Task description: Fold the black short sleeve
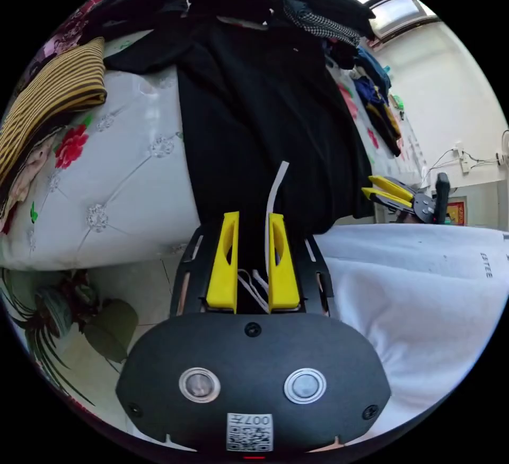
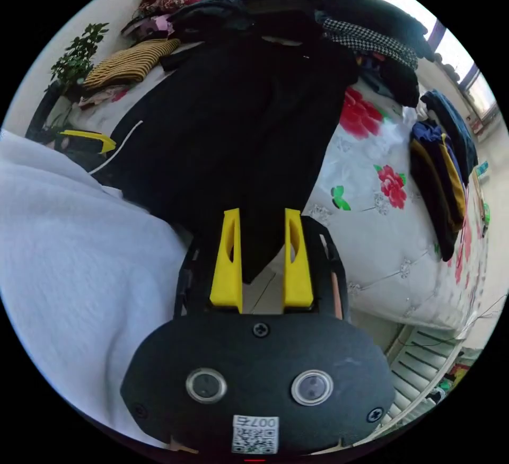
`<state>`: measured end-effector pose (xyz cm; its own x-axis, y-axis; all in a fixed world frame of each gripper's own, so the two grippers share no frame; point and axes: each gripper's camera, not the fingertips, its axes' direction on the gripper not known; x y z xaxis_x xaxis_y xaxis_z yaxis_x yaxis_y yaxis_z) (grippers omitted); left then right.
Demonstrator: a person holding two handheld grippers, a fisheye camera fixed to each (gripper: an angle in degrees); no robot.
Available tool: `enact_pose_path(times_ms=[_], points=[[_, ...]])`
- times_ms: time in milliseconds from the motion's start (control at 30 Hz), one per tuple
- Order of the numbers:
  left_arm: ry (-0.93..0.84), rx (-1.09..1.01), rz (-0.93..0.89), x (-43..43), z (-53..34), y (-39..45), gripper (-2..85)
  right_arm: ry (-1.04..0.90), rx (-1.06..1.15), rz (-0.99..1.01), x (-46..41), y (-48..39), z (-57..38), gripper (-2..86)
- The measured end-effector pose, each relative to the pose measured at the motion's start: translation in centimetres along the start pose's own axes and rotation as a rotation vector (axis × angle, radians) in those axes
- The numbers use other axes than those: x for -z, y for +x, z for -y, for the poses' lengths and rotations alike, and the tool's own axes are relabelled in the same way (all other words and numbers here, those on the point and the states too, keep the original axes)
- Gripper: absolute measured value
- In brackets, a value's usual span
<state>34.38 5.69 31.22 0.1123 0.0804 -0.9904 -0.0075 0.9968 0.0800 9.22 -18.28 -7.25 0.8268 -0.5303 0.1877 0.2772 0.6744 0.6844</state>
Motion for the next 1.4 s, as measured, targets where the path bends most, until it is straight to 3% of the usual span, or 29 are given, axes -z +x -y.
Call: enact_pose_path(times_ms=[100, 267, 433, 600, 867, 1067, 1200, 1400], points=[[-0.008, 0.007, 0.126, -1.1, -0.5, 0.6, 0.9, 0.056, 0.015, -0.009, -0.1, 0.2, -1.8, 5.0], [0.009, 0.005, 0.168, -1.0, -2.3, 0.3, -0.8, 0.066, -0.043, 0.096, 0.3, 4.3, -4.1, 0.6], [0.238, 0.233, 0.174, 4.3, -7.8, -2.5, -0.8, 0.179, -0.221, 0.148, 2.5, 9.6, -8.9, 1.1], [0.322, 0.313, 0.193, 5.3, -12.6, -3.2, 0.5, 0.213, -0.264, 0.211, 3.2, 11.4, -12.6, 5.4], [0.151, 0.203, 0.155, -1.3, -12.3, -0.3, 11.6, 0.049, -0.223, 0.366, 0.4, 12.0, -13.1, 9.3], [-0.058, 0.163, 0.369, -5.0, -10.1, 1.5, 0.2, -0.06, -0.222, 0.293, -0.3, 13.0, -12.0, 7.7], [-0.066, 0.062, 0.286, -3.3, -10.2, 1.6, -0.8, -0.081, -0.191, 0.303, 0.1, 13.7, -11.7, 6.4], [0.141, 0.082, -0.034, 3.7, -13.2, -0.7, -0.9, -0.079, -0.207, 0.354, 0.8, 14.8, -11.7, 4.0]])
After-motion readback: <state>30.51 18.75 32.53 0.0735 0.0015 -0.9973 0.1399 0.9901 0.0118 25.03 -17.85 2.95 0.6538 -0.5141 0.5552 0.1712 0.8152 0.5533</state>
